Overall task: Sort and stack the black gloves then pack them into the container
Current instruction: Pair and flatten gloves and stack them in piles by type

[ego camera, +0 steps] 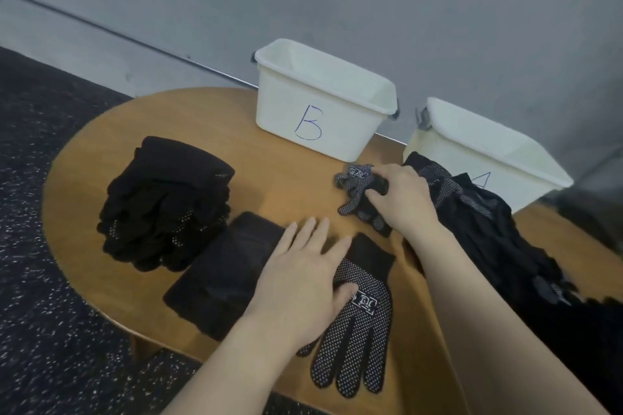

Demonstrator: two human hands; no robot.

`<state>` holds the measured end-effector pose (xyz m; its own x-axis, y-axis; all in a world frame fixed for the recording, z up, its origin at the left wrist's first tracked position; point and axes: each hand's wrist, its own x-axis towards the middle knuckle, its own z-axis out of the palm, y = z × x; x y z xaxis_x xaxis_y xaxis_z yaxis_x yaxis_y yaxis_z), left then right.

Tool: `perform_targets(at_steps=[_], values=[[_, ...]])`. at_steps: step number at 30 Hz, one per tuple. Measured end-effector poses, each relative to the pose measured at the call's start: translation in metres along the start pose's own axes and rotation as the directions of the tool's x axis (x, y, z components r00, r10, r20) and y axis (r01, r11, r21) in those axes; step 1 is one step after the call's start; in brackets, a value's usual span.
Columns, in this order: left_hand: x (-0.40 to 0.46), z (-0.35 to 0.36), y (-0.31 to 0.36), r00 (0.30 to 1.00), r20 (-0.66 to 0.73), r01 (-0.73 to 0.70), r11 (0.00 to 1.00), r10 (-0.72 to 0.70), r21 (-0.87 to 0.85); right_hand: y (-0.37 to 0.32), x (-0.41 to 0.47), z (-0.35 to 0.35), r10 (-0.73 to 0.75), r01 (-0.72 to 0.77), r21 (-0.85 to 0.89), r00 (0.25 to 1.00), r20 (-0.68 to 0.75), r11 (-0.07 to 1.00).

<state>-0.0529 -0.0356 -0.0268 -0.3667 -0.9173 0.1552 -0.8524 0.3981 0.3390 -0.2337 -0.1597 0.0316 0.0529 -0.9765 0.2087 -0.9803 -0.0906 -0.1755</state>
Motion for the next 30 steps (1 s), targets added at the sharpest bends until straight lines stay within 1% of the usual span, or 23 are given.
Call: perform_targets(at_steps=[3,5,11,14,16,18,21,23,25,26,27,28,29,30], values=[[0.004,-0.001,-0.001,1.0,0.025,-0.001,1.0,0.0,0.026,0.003,0.007,0.005,0.01,-0.009,-0.02,0.999,0.033,1.0],[0.006,-0.001,-0.002,0.999,0.036,0.003,0.999,-0.004,0.032,0.001,0.009,0.007,-0.005,0.006,-0.021,1.0,0.015,1.0],[0.003,-0.003,0.001,0.999,0.026,0.031,0.999,-0.032,0.031,-0.003,0.018,0.012,-0.018,0.029,0.065,0.986,-0.166,0.997],[0.004,-0.005,0.001,0.999,0.039,0.036,0.999,-0.037,0.023,-0.004,0.02,0.01,-0.044,0.074,0.11,0.967,-0.251,0.991],[0.004,-0.005,0.001,0.998,0.045,0.038,0.999,-0.039,0.029,-0.006,0.021,0.002,-0.045,0.088,0.135,0.956,-0.289,0.987],[0.003,-0.006,0.001,0.998,0.045,0.038,0.998,-0.04,0.042,-0.008,0.022,-0.009,-0.038,0.084,0.147,0.955,-0.294,0.986],[0.002,-0.009,0.003,0.999,0.031,0.043,0.998,-0.044,0.048,-0.011,0.018,-0.029,0.012,0.061,0.247,0.959,-0.282,0.967],[0.002,-0.011,0.005,0.998,-0.022,0.057,0.998,-0.056,0.025,-0.013,0.012,-0.045,0.048,0.058,0.337,0.953,-0.298,0.94],[0.003,-0.012,0.006,0.991,-0.126,0.048,0.998,-0.052,-0.035,-0.015,-0.001,-0.063,0.066,0.086,0.432,0.943,-0.326,0.898],[0.004,-0.012,0.008,0.981,-0.19,0.02,0.995,-0.039,-0.099,-0.017,-0.011,-0.071,0.068,0.104,0.469,0.94,-0.336,0.877],[0.005,-0.012,0.011,0.965,-0.261,-0.023,0.979,-0.031,-0.203,-0.018,-0.022,-0.078,0.061,0.123,0.493,0.938,-0.341,0.861],[0.005,-0.013,0.015,0.944,-0.326,-0.062,0.938,-0.056,-0.34,-0.019,-0.036,-0.083,0.047,0.142,0.508,0.939,-0.341,0.849],[0.004,-0.015,0.02,0.92,-0.372,-0.082,0.869,-0.123,-0.489,-0.02,-0.049,-0.086,0.034,0.154,0.52,0.942,-0.334,0.84],[0.003,-0.018,0.025,0.896,-0.387,-0.081,0.775,-0.219,-0.626,-0.019,-0.064,-0.087,0.028,0.156,0.534,0.947,-0.319,0.831]])
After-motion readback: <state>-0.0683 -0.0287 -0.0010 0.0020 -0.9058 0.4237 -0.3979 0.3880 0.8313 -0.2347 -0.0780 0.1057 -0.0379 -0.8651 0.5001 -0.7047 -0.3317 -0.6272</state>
